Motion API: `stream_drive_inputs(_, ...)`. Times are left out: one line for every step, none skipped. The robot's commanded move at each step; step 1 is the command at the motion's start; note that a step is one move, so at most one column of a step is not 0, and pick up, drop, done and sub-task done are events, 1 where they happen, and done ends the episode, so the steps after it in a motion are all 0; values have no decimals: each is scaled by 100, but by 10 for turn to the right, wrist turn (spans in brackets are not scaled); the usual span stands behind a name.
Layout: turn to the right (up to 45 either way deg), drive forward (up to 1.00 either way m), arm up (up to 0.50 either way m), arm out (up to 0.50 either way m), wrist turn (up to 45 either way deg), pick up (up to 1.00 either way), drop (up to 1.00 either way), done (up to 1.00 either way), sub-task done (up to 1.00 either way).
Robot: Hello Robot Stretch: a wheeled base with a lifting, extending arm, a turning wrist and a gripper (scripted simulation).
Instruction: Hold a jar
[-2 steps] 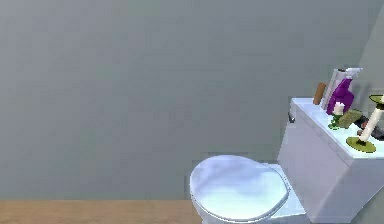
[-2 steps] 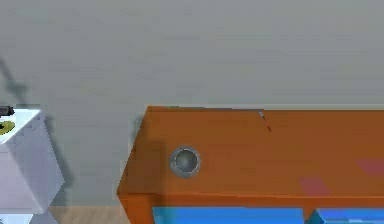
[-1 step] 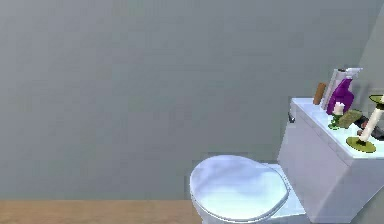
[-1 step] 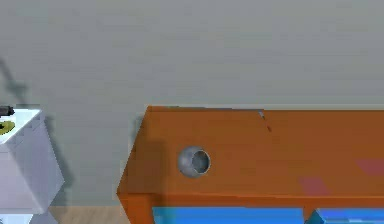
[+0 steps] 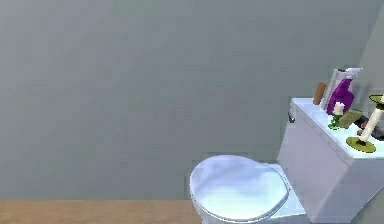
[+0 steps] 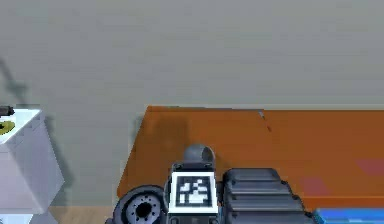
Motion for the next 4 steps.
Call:
stream_drive_inputs(0,0,0,10,0,0,0,0,0)
stream_drive_inputs(0,0,0,0,450,0,0,0,0)
stream_drive_inputs(0,0,0,0,450,0,0,0,0)
stream_drive_inputs(0,0,0,0,450,0,0,0,0)
